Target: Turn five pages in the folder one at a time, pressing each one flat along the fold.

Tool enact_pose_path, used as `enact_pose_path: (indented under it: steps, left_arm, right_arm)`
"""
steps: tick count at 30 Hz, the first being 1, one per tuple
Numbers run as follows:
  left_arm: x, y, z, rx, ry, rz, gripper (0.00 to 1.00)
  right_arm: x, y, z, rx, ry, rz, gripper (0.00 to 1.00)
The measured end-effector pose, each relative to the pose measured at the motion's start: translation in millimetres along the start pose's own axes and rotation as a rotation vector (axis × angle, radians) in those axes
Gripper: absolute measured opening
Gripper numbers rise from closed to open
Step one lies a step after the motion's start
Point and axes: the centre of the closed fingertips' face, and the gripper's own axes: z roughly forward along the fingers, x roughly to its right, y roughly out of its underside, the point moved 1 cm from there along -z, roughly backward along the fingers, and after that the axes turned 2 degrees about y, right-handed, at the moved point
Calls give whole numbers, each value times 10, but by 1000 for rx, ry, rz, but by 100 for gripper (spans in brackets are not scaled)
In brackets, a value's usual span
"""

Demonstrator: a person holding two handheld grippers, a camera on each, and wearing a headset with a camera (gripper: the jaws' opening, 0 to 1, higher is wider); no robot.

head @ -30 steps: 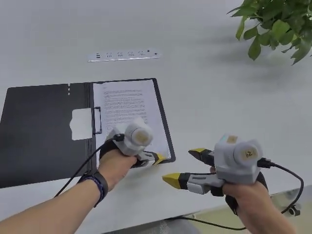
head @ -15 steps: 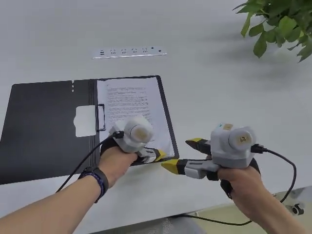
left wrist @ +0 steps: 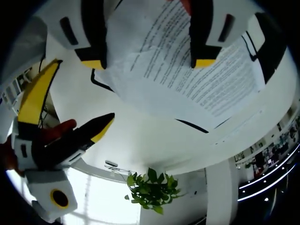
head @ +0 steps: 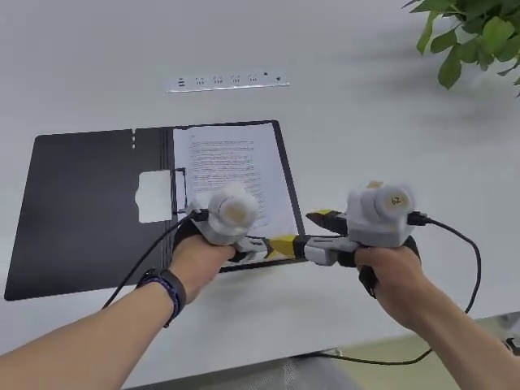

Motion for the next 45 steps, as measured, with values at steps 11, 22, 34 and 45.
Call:
enact_pose_path:
  steps: [11,22,34,45]
  left_arm:
    - [-22,-13,-18,4,11,-17,70]
    - [-32,-15,-55,19,22,-46,66]
    - [27,-5,-138,8,56,-62,74]
    - [36,-39,-233,6,64,-17,76]
  right_arm:
    - [91,-141,176,40,-18,76,58]
    - [30,-167,264,43,-51,89,54]
    - [27,-282,220,127,-63,111,34]
    - [-117,-299,230,146,-94,75,6]
